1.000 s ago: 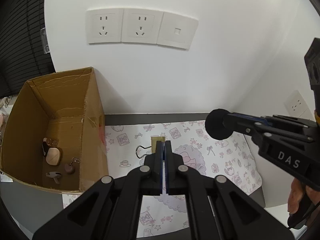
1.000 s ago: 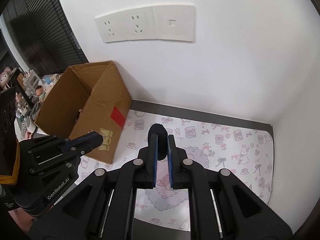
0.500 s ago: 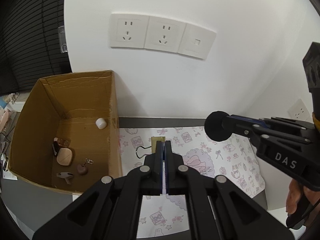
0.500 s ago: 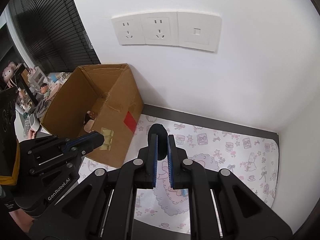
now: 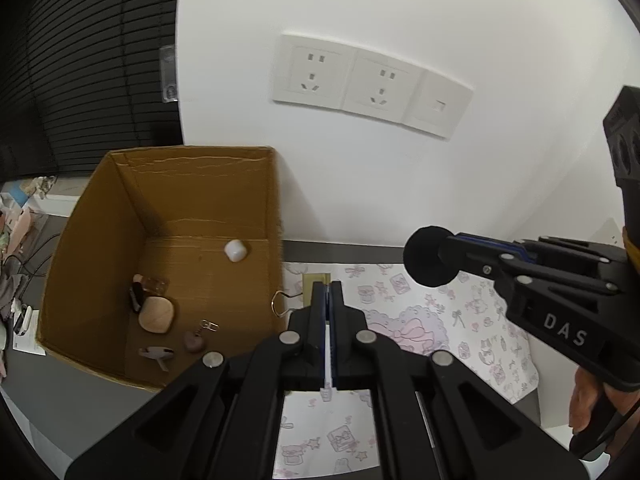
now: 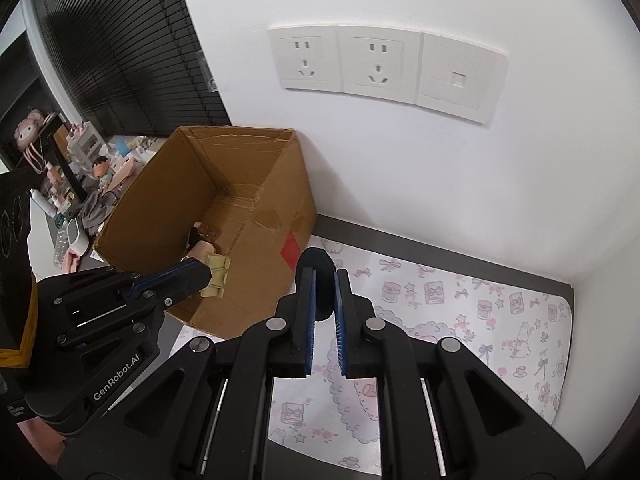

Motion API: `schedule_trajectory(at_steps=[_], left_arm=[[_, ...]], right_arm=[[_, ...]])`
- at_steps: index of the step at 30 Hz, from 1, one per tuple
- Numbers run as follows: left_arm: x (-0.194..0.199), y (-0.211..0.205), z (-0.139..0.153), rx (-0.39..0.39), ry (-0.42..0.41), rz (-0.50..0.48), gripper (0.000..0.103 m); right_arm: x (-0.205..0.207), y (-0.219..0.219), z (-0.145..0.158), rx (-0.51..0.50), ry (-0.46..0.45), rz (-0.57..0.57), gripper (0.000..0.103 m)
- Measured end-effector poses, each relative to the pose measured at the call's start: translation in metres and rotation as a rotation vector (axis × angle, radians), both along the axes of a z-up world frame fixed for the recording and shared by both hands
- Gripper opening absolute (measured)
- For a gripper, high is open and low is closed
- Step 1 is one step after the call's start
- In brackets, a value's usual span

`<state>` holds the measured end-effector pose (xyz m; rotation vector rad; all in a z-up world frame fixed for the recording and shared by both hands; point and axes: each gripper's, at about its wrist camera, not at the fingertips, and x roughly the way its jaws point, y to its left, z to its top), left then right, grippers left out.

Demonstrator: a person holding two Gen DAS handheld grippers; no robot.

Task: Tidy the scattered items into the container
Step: 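Carry yellow clip with left tool while right tool carries black cap into box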

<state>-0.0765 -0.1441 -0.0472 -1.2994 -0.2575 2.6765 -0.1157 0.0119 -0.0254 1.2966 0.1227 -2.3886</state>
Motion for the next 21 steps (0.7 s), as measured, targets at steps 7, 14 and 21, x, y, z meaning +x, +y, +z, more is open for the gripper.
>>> schedule_trajectory(at_steps=[7, 14, 21], left_arm=[[-0.005, -0.027, 0.002, 0.0, 0.006, 0.036, 0.001], [-0.011, -0.05, 0.002, -0.003, 0.006, 0.066, 0.001], [-0.016, -0.071, -0.003, 0.003, -0.003, 0.09, 0.001]], right_arm=[[-0.006, -0.027, 0.004, 0.003, 0.007, 0.041, 0.009], [-0.013, -0.055, 0.007, 0.008, 0.015, 0.078, 0.009], [-0.018, -0.081, 0.005, 0.013, 0.008, 0.111, 0.009]])
